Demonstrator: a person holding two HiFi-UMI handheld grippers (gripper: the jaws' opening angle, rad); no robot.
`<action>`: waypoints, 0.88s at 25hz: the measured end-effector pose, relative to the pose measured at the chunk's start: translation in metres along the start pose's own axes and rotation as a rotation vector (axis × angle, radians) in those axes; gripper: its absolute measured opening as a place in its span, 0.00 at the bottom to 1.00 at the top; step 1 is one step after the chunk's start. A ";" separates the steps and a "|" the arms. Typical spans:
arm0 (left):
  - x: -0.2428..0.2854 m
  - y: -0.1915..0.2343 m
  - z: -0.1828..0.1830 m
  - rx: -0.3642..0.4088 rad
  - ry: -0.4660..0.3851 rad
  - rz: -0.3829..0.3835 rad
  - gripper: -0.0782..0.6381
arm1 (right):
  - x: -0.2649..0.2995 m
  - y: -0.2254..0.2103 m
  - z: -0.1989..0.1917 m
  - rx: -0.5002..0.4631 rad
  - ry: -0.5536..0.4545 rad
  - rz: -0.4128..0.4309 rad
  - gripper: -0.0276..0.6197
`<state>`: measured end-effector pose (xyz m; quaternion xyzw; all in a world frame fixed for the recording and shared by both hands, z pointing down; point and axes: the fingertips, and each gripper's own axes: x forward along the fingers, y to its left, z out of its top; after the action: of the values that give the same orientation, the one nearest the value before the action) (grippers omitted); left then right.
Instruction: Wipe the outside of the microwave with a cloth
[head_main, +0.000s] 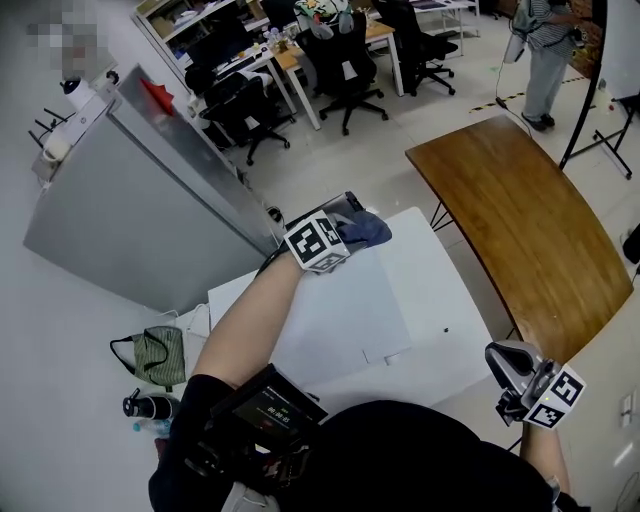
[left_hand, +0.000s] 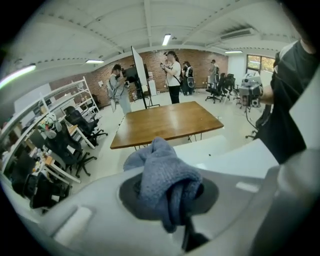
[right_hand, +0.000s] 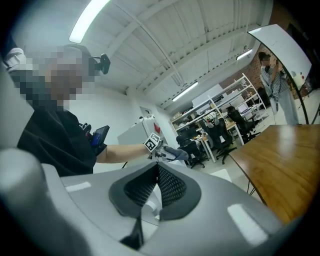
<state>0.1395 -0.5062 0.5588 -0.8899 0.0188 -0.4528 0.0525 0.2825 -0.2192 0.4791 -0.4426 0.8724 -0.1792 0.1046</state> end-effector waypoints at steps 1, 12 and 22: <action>-0.007 -0.002 -0.001 -0.004 -0.020 0.005 0.19 | 0.004 0.006 -0.001 -0.005 0.001 0.006 0.05; -0.243 -0.051 -0.251 -0.217 -0.088 0.247 0.19 | 0.105 0.156 -0.013 -0.130 0.074 0.204 0.05; -0.232 -0.078 -0.294 -0.277 -0.161 0.224 0.19 | 0.118 0.214 -0.022 -0.153 0.097 0.172 0.05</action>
<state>-0.2360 -0.4325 0.5530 -0.9143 0.1755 -0.3646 -0.0193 0.0483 -0.1936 0.4095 -0.3637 0.9223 -0.1235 0.0431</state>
